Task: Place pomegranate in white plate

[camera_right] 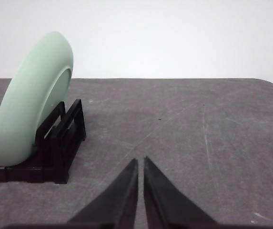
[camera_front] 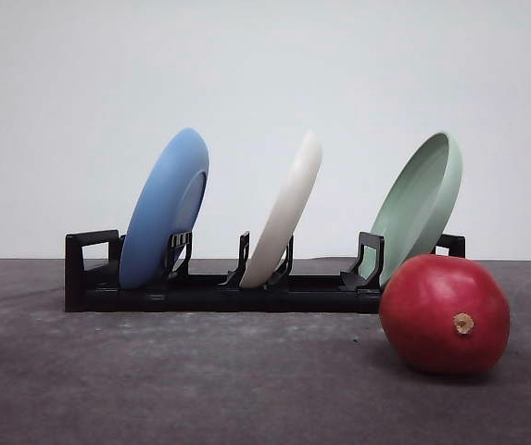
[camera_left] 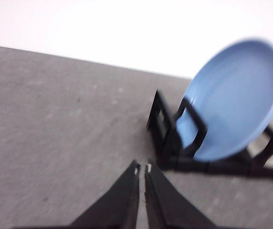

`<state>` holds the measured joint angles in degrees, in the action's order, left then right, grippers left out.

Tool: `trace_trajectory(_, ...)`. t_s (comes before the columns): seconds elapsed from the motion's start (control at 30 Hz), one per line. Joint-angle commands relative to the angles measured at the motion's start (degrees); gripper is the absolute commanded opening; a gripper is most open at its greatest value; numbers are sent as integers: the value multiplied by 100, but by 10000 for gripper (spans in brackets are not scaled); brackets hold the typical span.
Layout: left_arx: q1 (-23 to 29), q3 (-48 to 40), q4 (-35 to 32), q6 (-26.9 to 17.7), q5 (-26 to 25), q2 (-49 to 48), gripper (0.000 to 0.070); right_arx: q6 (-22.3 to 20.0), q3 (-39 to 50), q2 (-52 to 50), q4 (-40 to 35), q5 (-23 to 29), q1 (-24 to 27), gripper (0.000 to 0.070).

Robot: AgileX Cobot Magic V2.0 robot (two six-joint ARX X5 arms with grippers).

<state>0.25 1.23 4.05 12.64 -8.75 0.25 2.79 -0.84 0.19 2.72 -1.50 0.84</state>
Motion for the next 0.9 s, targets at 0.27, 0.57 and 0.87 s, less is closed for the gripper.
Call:
trace_trajectory(0.27,11,282,-669,535,66,-7,1,1500,-243,2,-345,0,4,11)
trace_trajectory(0.57,11,1770,1048,238,785,281,2,1670,-1471,11,463,2,4,10)
trace_trajectory(0.87,11,3342,3122,146,701,1245,1,1587,-3001,581,2575,-26,4,10)
